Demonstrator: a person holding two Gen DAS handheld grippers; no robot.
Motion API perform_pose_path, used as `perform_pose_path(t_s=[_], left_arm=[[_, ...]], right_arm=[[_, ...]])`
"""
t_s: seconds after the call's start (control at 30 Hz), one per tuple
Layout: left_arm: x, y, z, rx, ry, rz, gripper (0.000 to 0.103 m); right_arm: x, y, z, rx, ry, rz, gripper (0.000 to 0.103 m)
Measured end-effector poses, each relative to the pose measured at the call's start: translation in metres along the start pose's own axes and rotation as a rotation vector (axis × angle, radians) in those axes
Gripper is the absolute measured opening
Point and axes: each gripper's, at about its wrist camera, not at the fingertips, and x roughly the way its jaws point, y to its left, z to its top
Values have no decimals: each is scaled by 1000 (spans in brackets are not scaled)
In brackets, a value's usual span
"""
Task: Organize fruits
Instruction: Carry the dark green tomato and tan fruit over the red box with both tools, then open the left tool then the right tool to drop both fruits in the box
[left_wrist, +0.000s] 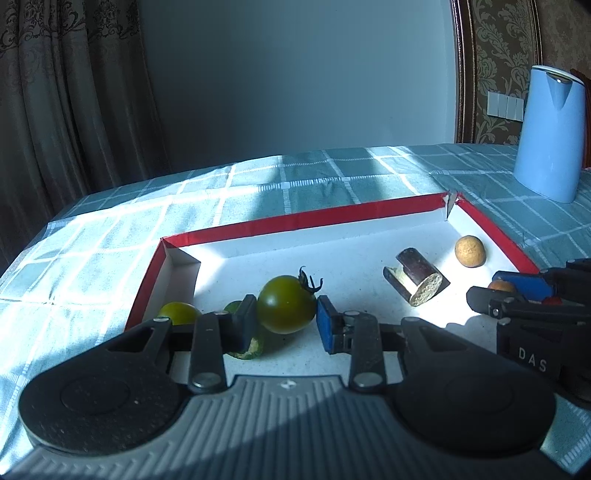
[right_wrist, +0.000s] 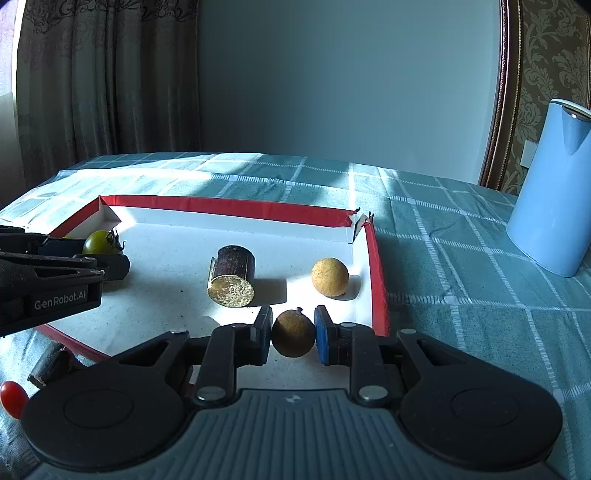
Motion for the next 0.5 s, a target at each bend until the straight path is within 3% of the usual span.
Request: perform_pose_path(t_s=[0.5], left_arm=[[20, -18, 9, 45, -9, -2, 33]], right_arm=[[21, 1, 5, 0, 40, -18, 23]])
